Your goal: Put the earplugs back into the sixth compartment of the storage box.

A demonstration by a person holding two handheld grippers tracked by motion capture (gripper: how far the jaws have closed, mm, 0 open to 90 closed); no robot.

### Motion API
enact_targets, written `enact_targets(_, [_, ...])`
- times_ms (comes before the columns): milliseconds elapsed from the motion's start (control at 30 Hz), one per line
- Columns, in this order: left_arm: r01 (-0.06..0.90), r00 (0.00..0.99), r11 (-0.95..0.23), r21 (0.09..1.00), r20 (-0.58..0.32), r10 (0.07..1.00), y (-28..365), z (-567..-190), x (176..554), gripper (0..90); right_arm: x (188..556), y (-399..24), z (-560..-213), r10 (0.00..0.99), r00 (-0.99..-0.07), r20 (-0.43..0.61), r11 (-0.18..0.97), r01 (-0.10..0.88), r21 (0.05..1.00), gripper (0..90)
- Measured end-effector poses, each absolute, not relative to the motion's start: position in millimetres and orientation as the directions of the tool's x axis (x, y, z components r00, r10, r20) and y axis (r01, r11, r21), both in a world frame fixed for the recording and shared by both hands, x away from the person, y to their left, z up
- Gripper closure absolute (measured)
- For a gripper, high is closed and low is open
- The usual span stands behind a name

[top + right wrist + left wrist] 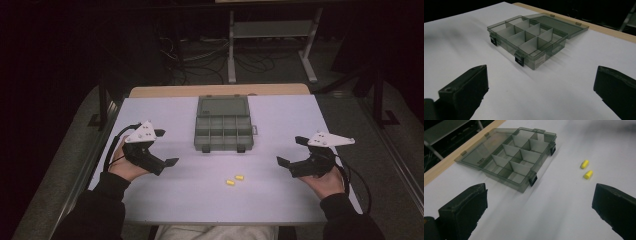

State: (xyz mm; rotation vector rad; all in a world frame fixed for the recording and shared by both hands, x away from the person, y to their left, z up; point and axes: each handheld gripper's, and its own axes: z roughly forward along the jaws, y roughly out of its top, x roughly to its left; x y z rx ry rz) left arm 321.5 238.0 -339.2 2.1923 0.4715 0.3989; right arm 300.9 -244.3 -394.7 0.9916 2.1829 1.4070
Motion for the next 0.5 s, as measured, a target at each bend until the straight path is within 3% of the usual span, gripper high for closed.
enact_targets(500, [0.175, 0.922, -0.642, 0.747, 0.105, 0.373, 203.6, -349.1, 330.7, 0.0, 300.8, -243.9, -394.6, 0.714, -0.697, 0.070, 0.264, 0.360, 0.895, 0.0])
